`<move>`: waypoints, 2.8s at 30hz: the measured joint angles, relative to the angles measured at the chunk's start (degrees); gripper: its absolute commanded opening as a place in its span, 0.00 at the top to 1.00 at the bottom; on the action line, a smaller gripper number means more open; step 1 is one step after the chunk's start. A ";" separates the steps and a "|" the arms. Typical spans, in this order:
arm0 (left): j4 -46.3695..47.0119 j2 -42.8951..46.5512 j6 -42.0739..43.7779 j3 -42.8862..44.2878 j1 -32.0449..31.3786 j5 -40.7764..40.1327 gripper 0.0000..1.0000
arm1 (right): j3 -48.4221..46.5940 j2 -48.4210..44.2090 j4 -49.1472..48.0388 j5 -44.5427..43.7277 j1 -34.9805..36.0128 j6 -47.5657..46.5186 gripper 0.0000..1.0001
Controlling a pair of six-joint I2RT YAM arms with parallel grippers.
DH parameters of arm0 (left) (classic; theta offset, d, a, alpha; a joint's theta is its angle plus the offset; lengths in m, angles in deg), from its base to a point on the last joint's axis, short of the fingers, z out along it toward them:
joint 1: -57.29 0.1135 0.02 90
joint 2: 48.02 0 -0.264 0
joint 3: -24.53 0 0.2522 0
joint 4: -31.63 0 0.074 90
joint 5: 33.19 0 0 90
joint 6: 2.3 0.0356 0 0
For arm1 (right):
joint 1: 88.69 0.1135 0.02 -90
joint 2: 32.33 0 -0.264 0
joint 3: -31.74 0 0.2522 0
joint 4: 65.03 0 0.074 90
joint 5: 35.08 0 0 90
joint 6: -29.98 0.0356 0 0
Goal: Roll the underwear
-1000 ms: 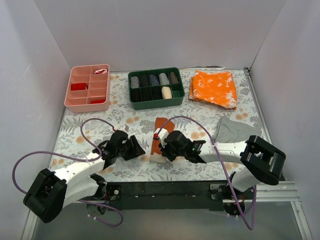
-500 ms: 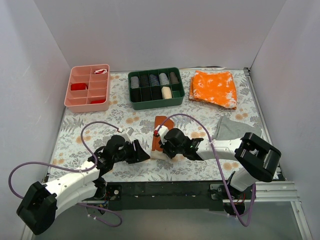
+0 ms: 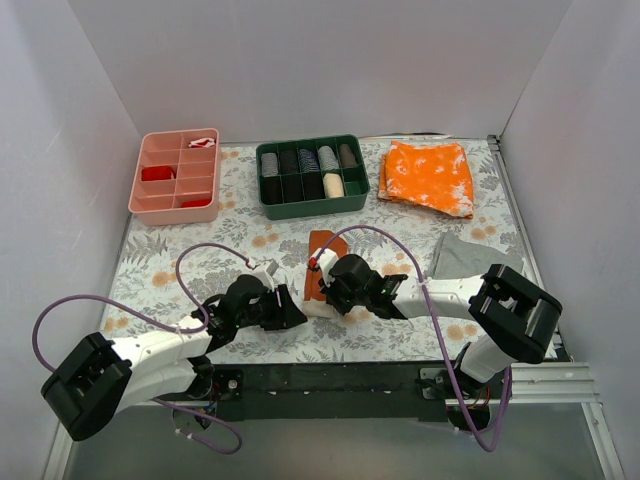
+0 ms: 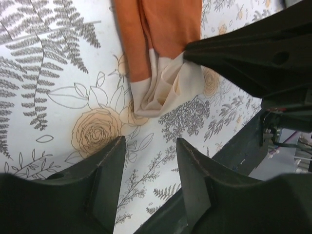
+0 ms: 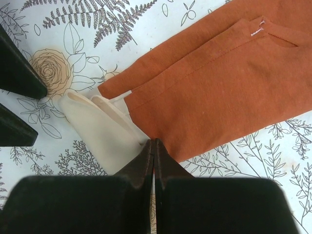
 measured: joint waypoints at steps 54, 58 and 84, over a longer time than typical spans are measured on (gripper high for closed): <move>16.41 -18.60 -3.32 5.20 -0.20 -7.45 0.61 | 4.46 -10.84 1.07 8.74 -0.42 0.24 0.44; 16.33 -18.53 -3.34 5.20 -0.20 -7.48 0.62 | 5.42 -13.11 1.51 10.23 -0.26 0.20 0.43; -8.44 -3.02 -3.02 6.45 6.21 -12.72 0.55 | 0.74 -4.20 18.23 -32.54 30.36 -5.68 0.44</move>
